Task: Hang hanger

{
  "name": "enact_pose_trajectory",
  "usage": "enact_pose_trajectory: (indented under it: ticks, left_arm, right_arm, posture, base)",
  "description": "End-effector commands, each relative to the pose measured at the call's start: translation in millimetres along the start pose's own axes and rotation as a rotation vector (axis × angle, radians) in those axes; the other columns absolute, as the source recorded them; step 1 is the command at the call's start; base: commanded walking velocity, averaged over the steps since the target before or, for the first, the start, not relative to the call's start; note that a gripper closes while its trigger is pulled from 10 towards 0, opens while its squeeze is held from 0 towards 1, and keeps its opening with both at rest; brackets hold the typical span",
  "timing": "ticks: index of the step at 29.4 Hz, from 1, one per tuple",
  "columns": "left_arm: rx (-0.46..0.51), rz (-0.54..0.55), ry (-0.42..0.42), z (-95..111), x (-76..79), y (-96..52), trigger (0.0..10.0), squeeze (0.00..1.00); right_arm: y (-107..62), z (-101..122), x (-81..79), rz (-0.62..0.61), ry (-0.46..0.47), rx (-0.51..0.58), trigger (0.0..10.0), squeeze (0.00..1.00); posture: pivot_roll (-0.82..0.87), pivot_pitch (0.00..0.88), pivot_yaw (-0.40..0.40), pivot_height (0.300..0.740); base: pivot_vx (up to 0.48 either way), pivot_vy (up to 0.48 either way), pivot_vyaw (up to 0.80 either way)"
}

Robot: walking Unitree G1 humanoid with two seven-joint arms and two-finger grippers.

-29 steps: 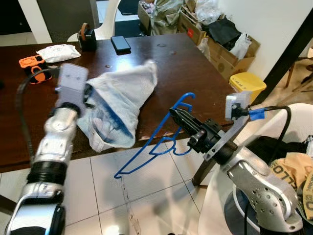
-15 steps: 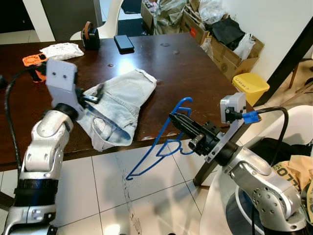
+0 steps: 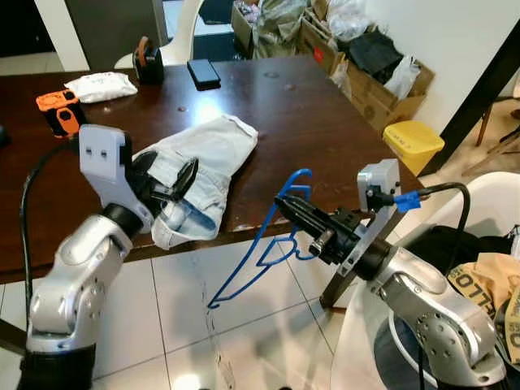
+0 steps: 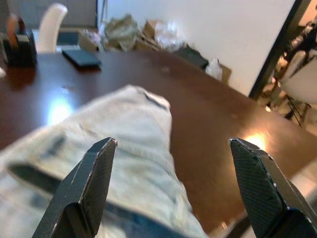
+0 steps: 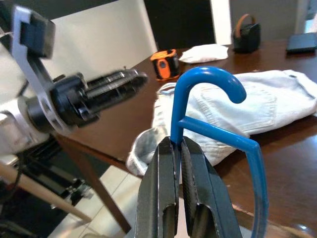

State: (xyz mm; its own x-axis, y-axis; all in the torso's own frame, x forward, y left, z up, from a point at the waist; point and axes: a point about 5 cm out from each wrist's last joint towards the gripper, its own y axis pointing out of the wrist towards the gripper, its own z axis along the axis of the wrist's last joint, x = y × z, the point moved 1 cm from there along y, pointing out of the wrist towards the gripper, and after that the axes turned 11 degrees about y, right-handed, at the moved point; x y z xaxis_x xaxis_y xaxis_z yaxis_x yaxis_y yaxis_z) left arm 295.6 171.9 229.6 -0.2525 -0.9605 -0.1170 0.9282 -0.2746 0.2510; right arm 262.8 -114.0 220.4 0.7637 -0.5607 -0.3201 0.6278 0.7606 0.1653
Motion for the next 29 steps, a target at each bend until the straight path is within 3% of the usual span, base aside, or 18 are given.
enact_pose_trajectory:
  ticks: [1,5,22,29]
  left_arm:
    - [-0.024,0.001,-0.005,-3.4,8.6,-3.2,10.0,0.00]
    - [-0.058,-0.018,-0.012,-10.2,21.2,-5.9,10.0,0.00]
    - [-0.099,0.000,-0.013,-13.3,25.6,-10.5,10.0,0.00]
    - [-0.117,0.002,-0.013,-17.9,26.8,-12.1,10.0,0.00]
  right_arm:
    - [-3.8,-1.4,-0.7,0.017,0.013,-0.010,10.0,0.00]
    - [-5.1,-1.8,-2.8,0.043,0.028,-0.011,10.0,0.00]
    - [-6.9,-10.1,-3.2,0.058,0.028,-0.048,10.0,0.00]
    - [-8.3,-13.8,6.2,0.001,0.014,-0.065,10.0,0.00]
  posture:
    - [0.04,0.165,-0.020,0.740]
    - [0.04,0.164,-0.017,0.740]
    - [0.04,0.165,-0.018,0.740]
    - [0.04,0.166,-0.018,0.740]
  base:
    - [0.000,0.000,0.00]
    - [-0.447,0.000,0.00]
    - [-0.465,0.000,0.00]
    - [-0.480,0.000,0.00]
